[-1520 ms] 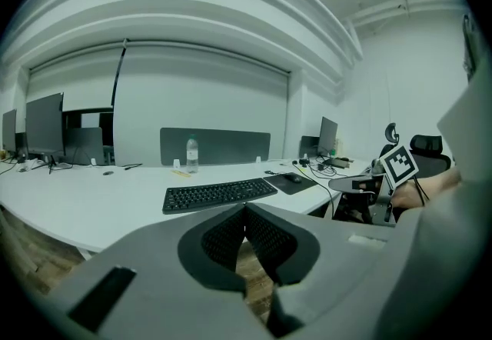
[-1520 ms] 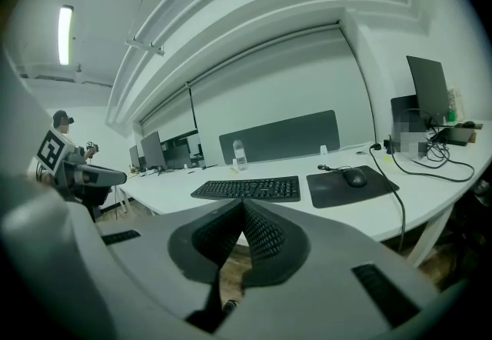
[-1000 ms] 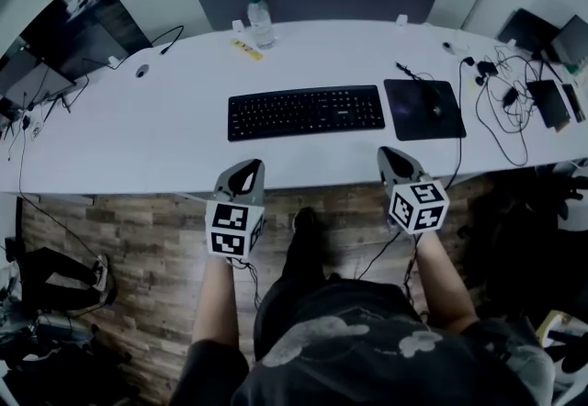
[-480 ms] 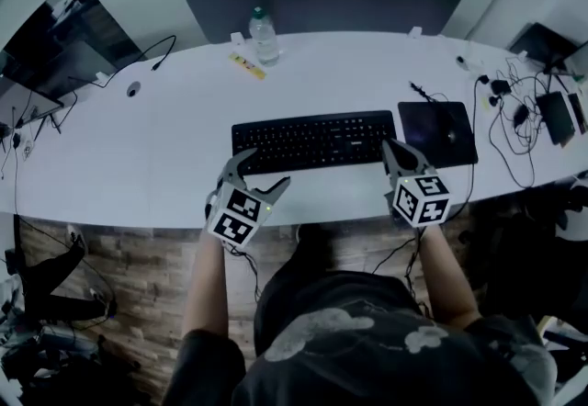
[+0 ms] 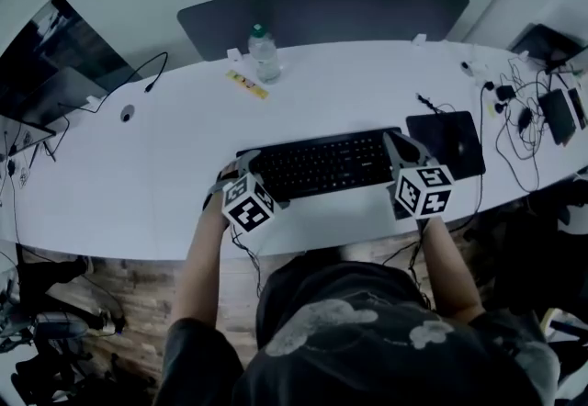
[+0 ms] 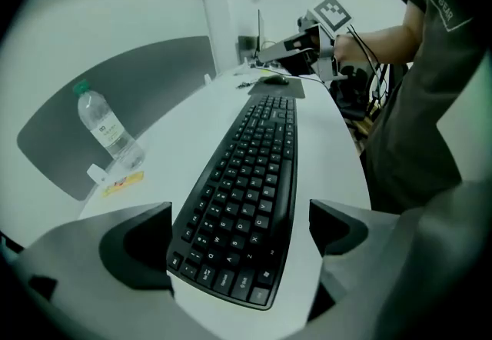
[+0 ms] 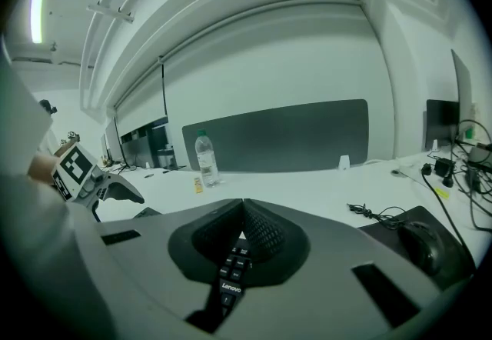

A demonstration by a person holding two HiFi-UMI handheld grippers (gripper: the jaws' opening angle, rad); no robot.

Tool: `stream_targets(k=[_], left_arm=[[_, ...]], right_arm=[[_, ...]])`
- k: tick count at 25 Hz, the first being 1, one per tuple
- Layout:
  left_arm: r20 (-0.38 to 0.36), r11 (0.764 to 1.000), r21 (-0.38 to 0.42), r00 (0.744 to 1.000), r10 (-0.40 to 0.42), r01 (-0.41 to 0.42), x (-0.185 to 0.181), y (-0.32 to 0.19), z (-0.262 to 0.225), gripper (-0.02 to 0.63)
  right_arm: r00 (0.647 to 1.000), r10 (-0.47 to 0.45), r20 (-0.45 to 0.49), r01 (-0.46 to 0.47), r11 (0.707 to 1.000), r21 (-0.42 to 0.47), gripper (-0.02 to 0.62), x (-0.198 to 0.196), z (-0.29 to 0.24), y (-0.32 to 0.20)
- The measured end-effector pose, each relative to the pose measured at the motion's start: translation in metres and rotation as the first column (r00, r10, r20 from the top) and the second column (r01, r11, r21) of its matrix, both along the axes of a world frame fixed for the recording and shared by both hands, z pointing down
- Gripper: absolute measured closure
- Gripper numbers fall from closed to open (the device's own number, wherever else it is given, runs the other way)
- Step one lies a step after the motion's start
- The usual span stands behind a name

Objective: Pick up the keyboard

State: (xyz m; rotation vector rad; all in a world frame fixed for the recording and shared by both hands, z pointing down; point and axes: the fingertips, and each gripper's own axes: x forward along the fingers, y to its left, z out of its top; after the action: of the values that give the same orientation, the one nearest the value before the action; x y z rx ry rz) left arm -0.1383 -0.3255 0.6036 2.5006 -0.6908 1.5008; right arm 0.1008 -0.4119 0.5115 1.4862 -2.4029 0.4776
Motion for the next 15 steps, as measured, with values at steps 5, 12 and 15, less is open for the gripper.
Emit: stream_targets(k=[5,12,15], left_arm=[[0.056,0.991,-0.096,0.993,0.101,-0.095,0.000,-0.012,0.018,0.067],[0.100,0.971,-0.184,0.980,0.174,-0.154,0.002,-0.025,0.037,0.066],[0.123,0.963,-0.209,0.972,0.198,-0.170,0.003,-0.028,0.040,0.055]], right_arm=[[1.000,0.015,-0.013,-0.015,1.000,-0.010,0.594,-0.005,0.005,-0.019],[0.999,0.026,-0.027,-0.027,0.999,-0.038,0.594,-0.007,0.015,-0.035],[0.999,0.024,-0.033,-0.026,0.999,-0.046,0.594,-0.008,0.018,-0.040]])
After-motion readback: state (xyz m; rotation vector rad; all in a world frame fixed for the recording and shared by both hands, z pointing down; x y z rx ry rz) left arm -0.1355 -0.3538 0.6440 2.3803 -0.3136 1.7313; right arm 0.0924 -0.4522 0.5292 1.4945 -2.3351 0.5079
